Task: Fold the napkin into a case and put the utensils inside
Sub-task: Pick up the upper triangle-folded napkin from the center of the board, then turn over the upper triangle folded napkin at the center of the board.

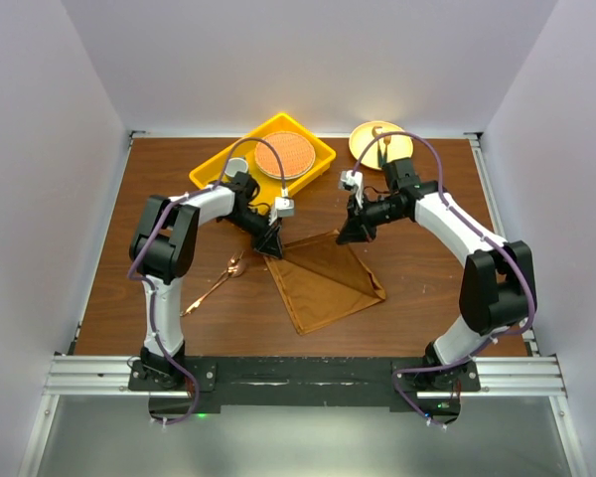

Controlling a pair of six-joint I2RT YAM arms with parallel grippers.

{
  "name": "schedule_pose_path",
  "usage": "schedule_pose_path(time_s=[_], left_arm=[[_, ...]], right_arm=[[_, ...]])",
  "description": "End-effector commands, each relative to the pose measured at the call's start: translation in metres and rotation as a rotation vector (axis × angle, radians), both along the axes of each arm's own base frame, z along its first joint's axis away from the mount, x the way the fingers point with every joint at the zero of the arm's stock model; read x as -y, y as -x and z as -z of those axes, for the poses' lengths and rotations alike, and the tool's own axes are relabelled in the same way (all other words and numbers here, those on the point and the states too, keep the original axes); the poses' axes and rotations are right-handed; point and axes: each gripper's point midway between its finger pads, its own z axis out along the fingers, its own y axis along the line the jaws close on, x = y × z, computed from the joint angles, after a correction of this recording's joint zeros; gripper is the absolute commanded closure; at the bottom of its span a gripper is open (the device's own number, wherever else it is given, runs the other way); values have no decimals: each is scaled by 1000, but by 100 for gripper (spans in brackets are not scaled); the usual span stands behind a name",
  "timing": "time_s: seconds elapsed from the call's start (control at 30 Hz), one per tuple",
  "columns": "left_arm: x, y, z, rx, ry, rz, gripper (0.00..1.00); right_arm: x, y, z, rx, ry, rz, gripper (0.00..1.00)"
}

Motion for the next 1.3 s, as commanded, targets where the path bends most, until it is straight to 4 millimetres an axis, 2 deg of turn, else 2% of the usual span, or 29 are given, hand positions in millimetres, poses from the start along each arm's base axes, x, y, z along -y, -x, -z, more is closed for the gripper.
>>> schedule_pose_path(time_s=[0.0,0.03,0.17,0.2,0.23,0.3,0.33,0.4,0.43,0.47,0.53,0.57,0.63,0.67,0.7,0.73,0.8,0.83,0.87,0.9,0.93,0.97,1.0,1.07,1.1,1.13,1.2,1.23,1.27], left_arm=[[-1,-4,-15,37,48,27,92],[0,-4,-19,45,56,28,100],[0,-18,-43,94,51,-38,100],[3,-32,-58,163,65,-67,100],[2,-39,-63,189,47,-95,100],[7,-64,-97,292,72,-159,100],[6,-77,-107,339,60,-202,100],[12,-104,-144,440,95,-282,100],[10,-116,-155,492,78,-319,100],[15,-129,-179,556,97,-337,100],[23,-146,-199,638,98,-365,100],[34,-152,-218,707,113,-355,100],[39,-170,-235,827,107,-390,100],[47,-172,-238,892,100,-368,100],[49,-178,-246,961,103,-375,100],[45,-181,-237,1010,53,-377,100],[46,-179,-239,1075,46,-369,100],[43,-171,-213,1072,10,-322,100],[41,-163,-211,1092,5,-296,100],[40,-154,-199,1089,-9,-265,100],[37,-138,-165,1051,-46,-217,100],[36,-127,-160,1046,-46,-198,100],[32,-108,-128,988,-76,-165,100],[36,-79,-108,942,-84,-113,100],[32,-58,-81,889,-109,-75,100],[35,-42,-78,880,-101,-45,100],[30,-13,-53,828,-124,1,100],[32,-1,-49,821,-127,28,100],[30,6,-43,812,-144,40,100]], right_arm=[[-2,7,-17,48,-28,-20,100],[-1,6,-19,56,-25,-15,100],[9,-4,-31,136,15,40,100],[12,-7,-40,163,12,63,100],[20,-15,-45,181,18,103,100],[32,-35,-61,255,24,182,100],[44,-45,-72,292,20,227,100],[58,-67,-94,389,20,293,100],[71,-77,-105,438,25,337,100],[78,-91,-119,514,26,373,100],[96,-111,-134,628,60,447,100],[101,-122,-156,746,47,468,100],[111,-132,-163,853,66,499,100],[114,-139,-180,954,53,505,100],[116,-141,-174,1003,77,490,100],[117,-143,-174,1038,87,485,100],[118,-141,-165,1115,115,440,100],[112,-135,-157,1123,111,391,100],[111,-125,-138,1143,142,330,100],[108,-117,-127,1147,146,288,100],[99,-102,-111,1131,121,213,100],[94,-84,-85,1140,144,133,100],[90,-72,-68,1135,154,81,100],[80,-33,-20,1111,185,-73,100],[78,-20,-7,1105,193,-120,100],[78,6,25,1028,201,-179,100],[70,32,37,1070,204,-299,100],[70,51,57,1013,203,-342,100],[65,62,62,1039,201,-407,100]])
